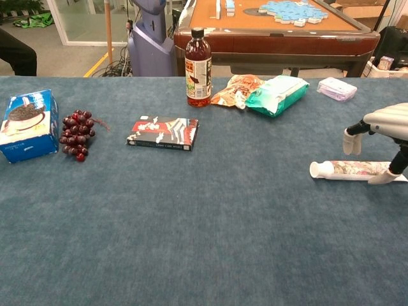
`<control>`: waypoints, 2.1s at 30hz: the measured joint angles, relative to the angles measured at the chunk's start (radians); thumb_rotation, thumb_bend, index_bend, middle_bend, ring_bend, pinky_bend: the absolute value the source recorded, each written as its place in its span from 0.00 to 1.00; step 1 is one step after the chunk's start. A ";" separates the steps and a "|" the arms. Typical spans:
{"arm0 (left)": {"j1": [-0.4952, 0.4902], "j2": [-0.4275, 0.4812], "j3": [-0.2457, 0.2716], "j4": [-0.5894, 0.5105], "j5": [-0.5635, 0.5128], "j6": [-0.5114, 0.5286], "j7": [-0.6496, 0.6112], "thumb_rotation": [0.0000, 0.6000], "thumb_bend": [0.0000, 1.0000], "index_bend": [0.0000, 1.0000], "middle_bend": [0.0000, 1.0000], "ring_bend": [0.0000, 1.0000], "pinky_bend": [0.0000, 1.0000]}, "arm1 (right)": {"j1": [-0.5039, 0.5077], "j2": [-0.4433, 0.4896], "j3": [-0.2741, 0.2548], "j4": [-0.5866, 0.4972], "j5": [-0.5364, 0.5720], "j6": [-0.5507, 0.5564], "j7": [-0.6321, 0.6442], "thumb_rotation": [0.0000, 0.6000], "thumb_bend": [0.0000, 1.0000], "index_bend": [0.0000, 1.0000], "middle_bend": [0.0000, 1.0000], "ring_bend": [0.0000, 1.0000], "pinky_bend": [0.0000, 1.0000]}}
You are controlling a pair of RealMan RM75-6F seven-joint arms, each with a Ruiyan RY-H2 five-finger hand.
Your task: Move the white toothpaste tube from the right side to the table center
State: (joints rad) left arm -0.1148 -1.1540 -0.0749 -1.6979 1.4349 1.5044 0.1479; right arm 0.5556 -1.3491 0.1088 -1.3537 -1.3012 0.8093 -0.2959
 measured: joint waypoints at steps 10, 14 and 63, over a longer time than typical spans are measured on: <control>0.005 0.000 -0.002 0.007 -0.004 -0.001 -0.007 1.00 0.09 0.07 0.33 0.41 0.13 | 0.049 -0.063 -0.005 0.077 0.043 -0.040 -0.010 1.00 0.20 0.39 0.40 0.23 0.22; 0.006 0.000 -0.002 0.009 -0.006 -0.001 -0.007 1.00 0.09 0.07 0.33 0.41 0.13 | 0.061 -0.073 -0.009 0.089 0.054 -0.047 -0.014 1.00 0.25 0.40 0.41 0.23 0.22; -0.075 0.098 -0.010 -0.013 0.074 -0.108 -0.042 1.00 0.09 0.07 0.32 0.41 0.12 | 0.284 0.047 -0.012 -0.042 0.155 -0.251 -0.111 1.00 0.90 0.79 0.68 0.65 0.34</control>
State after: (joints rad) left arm -0.1899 -1.0563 -0.0854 -1.7107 1.5085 1.3960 0.1060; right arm 0.8397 -1.3021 0.0966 -1.3956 -1.1459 0.5581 -0.4064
